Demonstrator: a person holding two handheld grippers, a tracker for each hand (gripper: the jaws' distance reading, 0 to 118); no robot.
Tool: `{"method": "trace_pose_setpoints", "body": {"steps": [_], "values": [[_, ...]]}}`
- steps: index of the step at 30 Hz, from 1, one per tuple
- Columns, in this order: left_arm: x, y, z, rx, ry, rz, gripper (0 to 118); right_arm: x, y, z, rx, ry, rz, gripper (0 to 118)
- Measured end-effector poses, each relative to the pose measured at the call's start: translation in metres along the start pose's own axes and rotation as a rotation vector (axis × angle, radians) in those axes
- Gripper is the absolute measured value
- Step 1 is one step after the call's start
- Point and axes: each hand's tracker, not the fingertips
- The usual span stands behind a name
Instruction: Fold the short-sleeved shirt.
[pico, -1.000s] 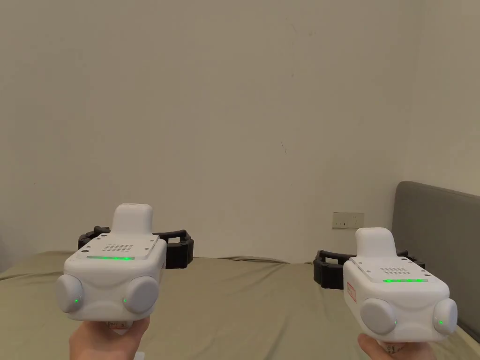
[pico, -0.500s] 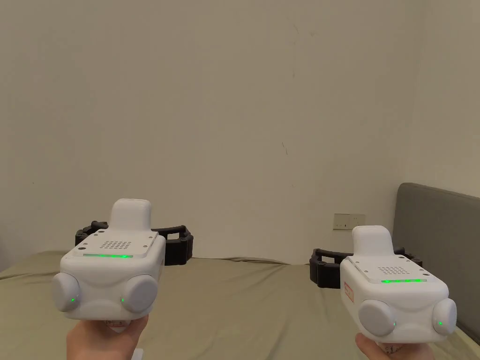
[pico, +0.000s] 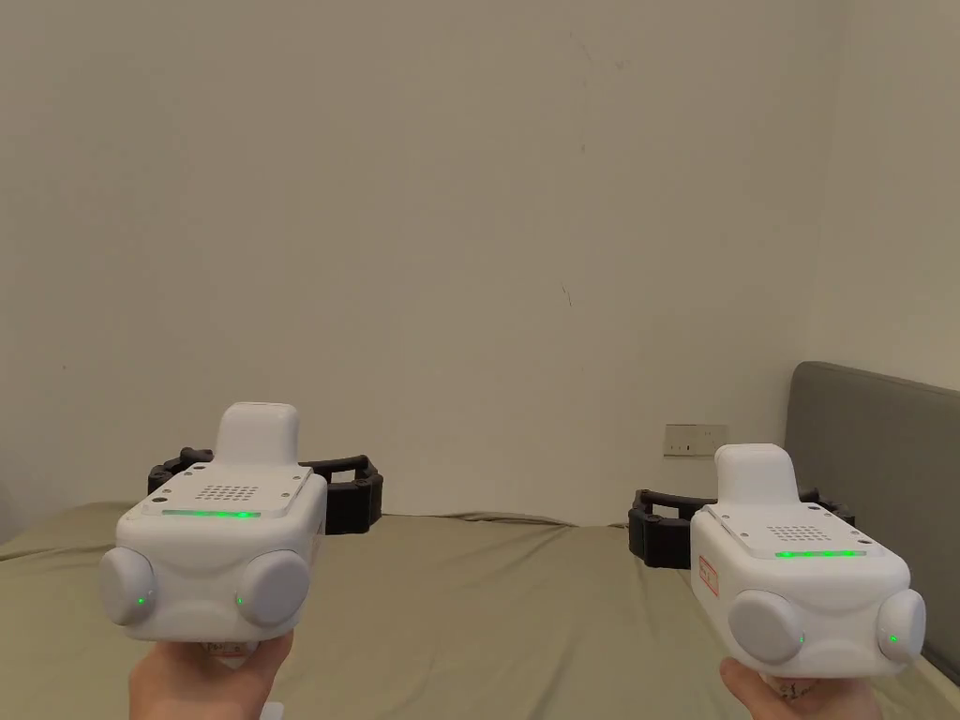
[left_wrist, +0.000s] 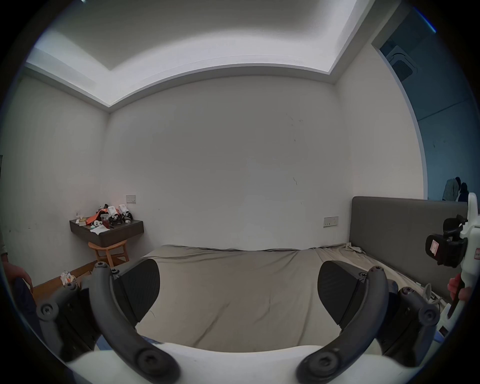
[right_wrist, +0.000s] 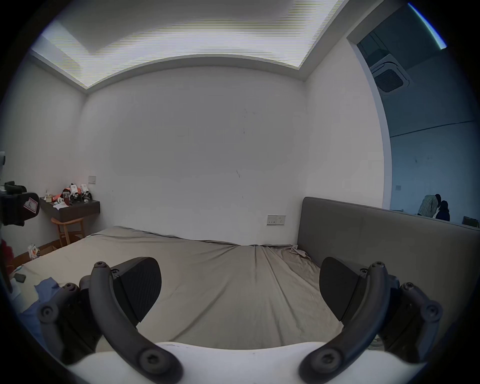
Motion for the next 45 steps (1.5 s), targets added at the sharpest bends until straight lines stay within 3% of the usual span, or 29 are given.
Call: {"method": "trace_pose_setpoints", "body": {"steps": [14,20,21,22,23,24,25,26,28,32,36,40,45], "values": [[0.001,0.004,-0.001,0.002,0.001,0.008,118,-0.001,-0.001,0.001,-0.002,0.003,0.016,118],[0.002,0.007,0.008,0.042,-0.019,0.023,116,0.001,0.005,0.007,0.040,-0.036,-0.030,118],[0.003,0.007,0.011,0.060,-0.036,0.020,89,0.000,0.005,0.008,0.042,-0.085,-0.024,118],[0.005,0.007,0.012,0.063,-0.073,-0.012,8,-0.002,0.004,0.008,0.024,-0.084,-0.013,116],[0.009,0.006,0.007,0.037,-0.035,-0.055,0,-0.002,0.002,0.008,0.016,-0.055,-0.002,94],[0.009,0.001,0.007,0.063,0.030,-0.055,0,-0.005,-0.001,0.010,0.029,-0.051,0.028,28],[0.007,-0.001,0.006,0.045,-0.069,-0.033,0,-0.009,-0.005,0.006,0.005,-0.121,0.087,2],[0.007,-0.003,0.005,0.019,-0.106,-0.023,0,-0.010,-0.010,0.008,0.006,-0.211,0.103,2],[0.015,-0.007,0.009,0.038,-0.057,-0.070,0,0.002,-0.015,0.010,-0.028,-0.064,0.046,2],[0.015,-0.013,0.013,0.036,-0.051,-0.088,0,0.002,-0.023,0.012,-0.038,-0.015,0.048,2],[-0.011,-0.016,0.021,0.018,0.007,-0.086,0,-0.021,-0.021,0.009,-0.058,0.115,0.017,2],[-0.081,-0.027,0.043,-0.027,0.162,-0.076,0,-0.091,-0.019,0.008,-0.048,0.259,0.037,2],[-0.187,-0.043,0.089,-0.102,0.399,-0.105,0,-0.220,-0.025,0.002,-0.069,0.506,0.006,2]]}}
